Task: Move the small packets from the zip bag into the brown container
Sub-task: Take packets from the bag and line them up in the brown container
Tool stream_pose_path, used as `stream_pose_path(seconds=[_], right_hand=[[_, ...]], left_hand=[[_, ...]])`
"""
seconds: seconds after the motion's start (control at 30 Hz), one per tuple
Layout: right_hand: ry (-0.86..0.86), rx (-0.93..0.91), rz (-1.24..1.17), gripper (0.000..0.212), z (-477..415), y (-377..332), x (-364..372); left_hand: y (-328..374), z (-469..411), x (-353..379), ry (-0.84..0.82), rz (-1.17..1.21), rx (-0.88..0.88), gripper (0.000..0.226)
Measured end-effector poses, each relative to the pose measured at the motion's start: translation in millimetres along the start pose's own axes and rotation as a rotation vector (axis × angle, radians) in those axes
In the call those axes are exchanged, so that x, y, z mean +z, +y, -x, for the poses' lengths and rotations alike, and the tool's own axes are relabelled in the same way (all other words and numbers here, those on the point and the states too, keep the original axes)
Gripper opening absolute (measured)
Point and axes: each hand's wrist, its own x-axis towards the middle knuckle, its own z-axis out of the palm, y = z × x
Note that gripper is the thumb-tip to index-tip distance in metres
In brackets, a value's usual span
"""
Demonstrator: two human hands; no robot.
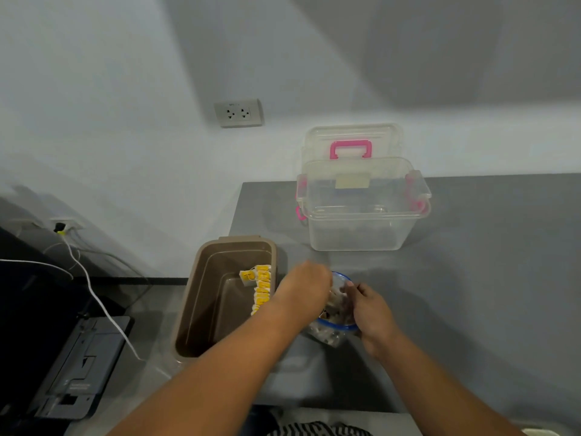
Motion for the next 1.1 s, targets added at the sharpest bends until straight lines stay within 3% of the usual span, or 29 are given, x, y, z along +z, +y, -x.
stream_pose_path(seconds=[0.2, 0.43, 0.53, 0.7, 0.77, 0.87, 1.1], right_hand=[[-0.008, -0.009, 0.049, 0.027, 1, 3, -8], [-0.054, -0.065, 0.057, 0.015, -1, 13, -15], [-0.028, -0.069, 0.094, 0.020, 1, 17, -17], [0.026, -0.016, 0.161, 0.011, -1, 19, -24], [0.034, 0.016, 0.131, 0.004, -2, 17, -25], [0.040, 0.070, -0.009, 0.014, -6, 16, -24], [-0.025, 0.129, -0.219, 0.019, -2, 6, -24]], left_hand=[[9, -6, 16, -0.088, -0.243, 0.008, 0.012], [13, -5, 24, -0.068, -0.126, -0.108, 0.012], [12, -5, 25, -0.056, -0.105, -0.110, 0.015], [5, -2, 26, 0.009, -0.005, -0.084, 0.018], [4, 0, 25, 0.016, 0.061, -0.088, 0.019], [4, 2, 29, 0.032, 0.212, -0.155, 0.017], [9, 8, 30, -0.008, 0.217, -0.142, 0.019]])
